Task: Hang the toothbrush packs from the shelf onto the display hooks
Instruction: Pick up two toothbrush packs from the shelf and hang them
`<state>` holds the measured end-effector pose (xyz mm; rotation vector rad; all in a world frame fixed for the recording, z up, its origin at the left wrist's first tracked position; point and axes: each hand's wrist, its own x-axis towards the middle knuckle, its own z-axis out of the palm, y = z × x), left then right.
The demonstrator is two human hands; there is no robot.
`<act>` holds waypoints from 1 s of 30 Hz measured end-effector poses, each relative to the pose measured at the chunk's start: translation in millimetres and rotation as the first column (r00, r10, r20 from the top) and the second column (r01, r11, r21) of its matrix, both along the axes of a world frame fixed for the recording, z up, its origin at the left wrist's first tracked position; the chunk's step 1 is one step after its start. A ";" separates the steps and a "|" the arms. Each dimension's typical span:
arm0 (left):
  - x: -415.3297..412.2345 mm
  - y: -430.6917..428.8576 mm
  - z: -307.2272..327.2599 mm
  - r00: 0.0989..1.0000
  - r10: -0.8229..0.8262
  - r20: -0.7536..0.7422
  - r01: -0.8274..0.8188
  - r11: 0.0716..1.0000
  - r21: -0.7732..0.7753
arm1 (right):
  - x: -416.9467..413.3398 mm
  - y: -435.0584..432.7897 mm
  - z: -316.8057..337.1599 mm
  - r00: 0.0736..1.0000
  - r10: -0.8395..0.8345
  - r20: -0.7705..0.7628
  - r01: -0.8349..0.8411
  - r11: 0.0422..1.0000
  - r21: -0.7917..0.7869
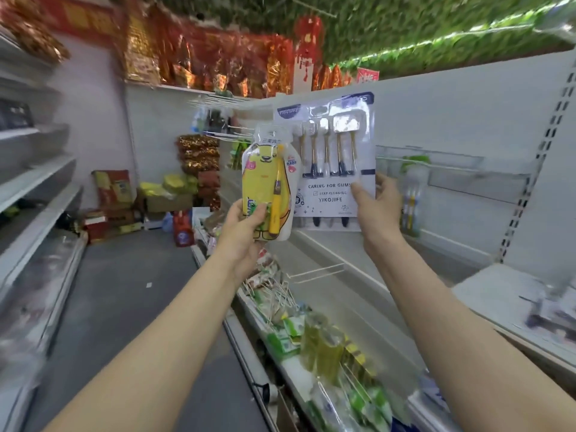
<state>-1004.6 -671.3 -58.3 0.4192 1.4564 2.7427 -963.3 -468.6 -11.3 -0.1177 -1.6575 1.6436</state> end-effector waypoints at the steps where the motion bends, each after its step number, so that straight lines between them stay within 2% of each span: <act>1: -22.8 -12.3 -0.4 1.000 0.003 0.001 -0.003 1.000 0.004 | -24.5 -11.9 -1.7 1.000 0.001 0.004 -0.001 1.000 0.007; 13: -300.4 -154.2 -3.5 0.992 -0.110 0.055 0.111 0.994 -0.018 | -275.7 -148.2 -3.9 0.996 -0.090 -0.012 0.090 0.995 -0.051; 22: -496.2 -203.5 -27.5 0.984 -0.174 0.026 0.175 0.984 -0.033 | -463.4 -200.0 -26.1 0.986 -0.152 -0.062 0.146 0.985 -0.089; 30: -681.1 -236.6 -8.3 0.986 -0.166 0.026 0.168 0.976 -0.135 | -655.3 -231.9 -38.7 0.983 -0.181 0.006 0.181 0.978 -0.103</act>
